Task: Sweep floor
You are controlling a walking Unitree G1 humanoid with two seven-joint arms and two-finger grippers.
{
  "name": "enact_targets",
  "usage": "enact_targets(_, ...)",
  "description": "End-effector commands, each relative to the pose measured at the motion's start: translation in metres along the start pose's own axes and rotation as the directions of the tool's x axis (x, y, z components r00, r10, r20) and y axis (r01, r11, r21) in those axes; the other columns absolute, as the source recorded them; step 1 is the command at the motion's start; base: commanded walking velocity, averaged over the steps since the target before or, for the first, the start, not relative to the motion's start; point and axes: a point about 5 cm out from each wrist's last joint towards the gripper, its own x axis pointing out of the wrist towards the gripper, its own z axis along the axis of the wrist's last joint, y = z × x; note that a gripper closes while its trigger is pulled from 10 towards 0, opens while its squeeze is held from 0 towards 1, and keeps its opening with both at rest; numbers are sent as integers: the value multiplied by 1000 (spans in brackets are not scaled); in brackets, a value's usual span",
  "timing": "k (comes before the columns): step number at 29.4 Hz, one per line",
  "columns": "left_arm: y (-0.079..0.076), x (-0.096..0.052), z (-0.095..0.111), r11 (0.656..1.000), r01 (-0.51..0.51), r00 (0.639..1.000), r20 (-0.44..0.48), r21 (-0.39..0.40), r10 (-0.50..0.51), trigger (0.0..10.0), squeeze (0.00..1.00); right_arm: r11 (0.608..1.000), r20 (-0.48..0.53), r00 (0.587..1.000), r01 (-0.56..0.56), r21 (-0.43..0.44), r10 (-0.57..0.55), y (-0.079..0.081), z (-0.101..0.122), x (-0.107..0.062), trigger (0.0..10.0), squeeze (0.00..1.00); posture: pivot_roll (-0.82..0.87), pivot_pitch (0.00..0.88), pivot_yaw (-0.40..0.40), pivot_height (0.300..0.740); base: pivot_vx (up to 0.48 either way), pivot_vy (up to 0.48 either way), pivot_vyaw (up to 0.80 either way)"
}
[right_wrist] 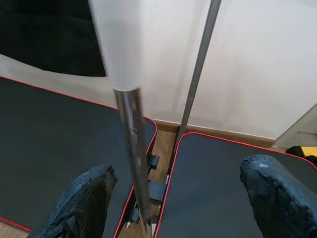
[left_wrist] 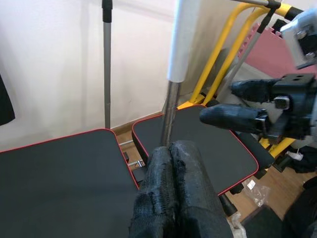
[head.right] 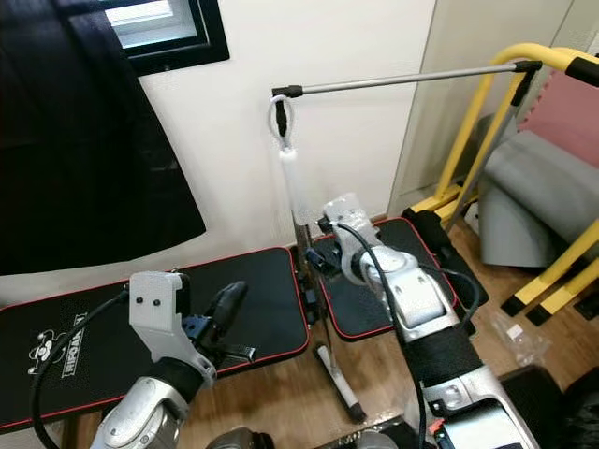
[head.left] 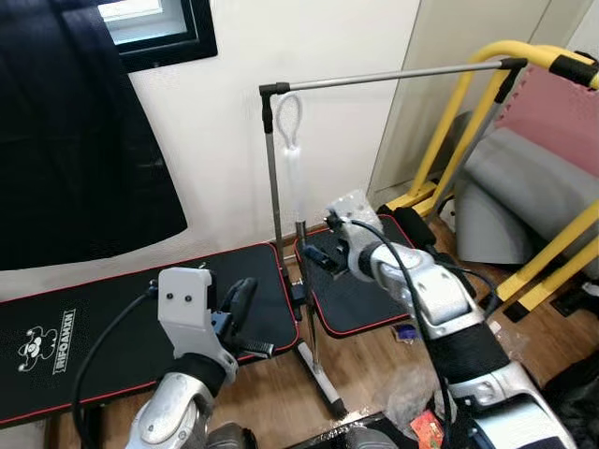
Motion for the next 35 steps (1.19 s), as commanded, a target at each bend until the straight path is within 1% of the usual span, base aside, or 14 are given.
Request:
enact_targets(1, 0, 0, -3, 1000, 11, 1000, -15, 5, -11, 10000, 0, 1000, -19, 1000, -21, -5, 21, 4, -1, -2, 10000, 0, -120, 112, -27, 740, 0, 0, 0)
enact_targets(4, 0, 0, -3, 1000, 11, 1000, -15, 8, -11, 10000, 0, 999, -43, 999, -33, -11, 32, 4, -1, -3, 10000, 0, -120, 112, -27, 740, 0, 0, 0)
enact_targets(7, 0, 0, -3, 1000, 9, 1000, -15, 11, -9, 10000, 0, 996, -94, 992, -84, -41, 80, 6, -6, -12, 10000, 0, -115, 112, -27, 740, 0, 0, 0)
enact_targets(8, 0, 0, -3, 1000, 9, 1000, -15, 11, -9, 10000, 0, 996, -104, 991, -84, -43, 80, 3, -8, -16, 10000, 0, -115, 112, -27, 740, 0, 0, 0)
enact_targets(11, 0, 0, -3, 1000, 9, 1000, -15, 11, -9, 10000, 0, 996, -106, 991, -83, -43, 79, 3, -8, -17, 10000, 0, -115, 112, -27, 740, 0, 0, 0)
enact_targets(15, 1, 1, -4, 1000, 9, 1000, -16, 11, -9, 10000, 0, 998, -98, 994, -48, -31, 45, -4, -11, -22, 10000, 0, -126, 109, -25, 740, 0, 0, 0)
enact_targets(17, 2, 2, -4, 1000, 9, 1000, -16, 13, -9, 10000, 0, 1000, -71, 997, -3, 4, 3, -8, -14, -27, 10000, 0, -130, 104, -23, 740, 0, 0, 0)
enact_targets(20, 2, 3, -4, 1000, 9, 1000, -16, 14, -9, 10000, 0, 1000, -57, 998, 16, 22, -15, -9, -15, -28, 10000, 0, -132, 101, -23, 740, 0, 0, 0)
enact_targets(22, 4, 4, -5, 1000, 7, 1000, -17, 19, -6, 10000, 0, 996, -30, 1000, 4, 87, -1, -1, -20, -35, 10000, 0, -135, 96, -24, 740, 0, 0, 0)
enact_targets(27, 5, 5, -5, 1000, 1, 1000, -17, 22, -1, 10000, 0, 993, -19, 1000, 0, 121, 2, 3, -25, -40, 10000, 0, -140, 93, -21, 740, 0, 0, 0)
enact_targets(29, 11, 6, -5, 999, -33, 999, -16, 15, 34, 10000, 0, 984, 4, 1000, 20, 174, -21, 5, -35, -49, 10000, 0, -151, 85, -17, 740, 0, 0, 0)
enact_targets(32, 32, 3, -2, 989, -149, 989, -5, 3, 150, 10000, 0, 979, 31, 998, 53, 195, -60, -1, -42, -55, 10000, 0, -164, 72, -16, 740, 0, 0, 0)
enact_targets(33, 32, 3, -2, 989, -149, 989, -5, 3, 150, 10000, 0, 979, 31, 998, 53, 195, -60, -1, -42, -55, 10000, 0, -164, 72, -16, 740, 0, 0, 0)
enact_targets(35, 43, 0, -4, 980, -200, 980, -16, 8, 201, 10000, 0, 979, 48, 997, 53, 197, -63, -2, -43, -58, 10000, 0, -164, 69, -18, 740, 0, 0, 0)
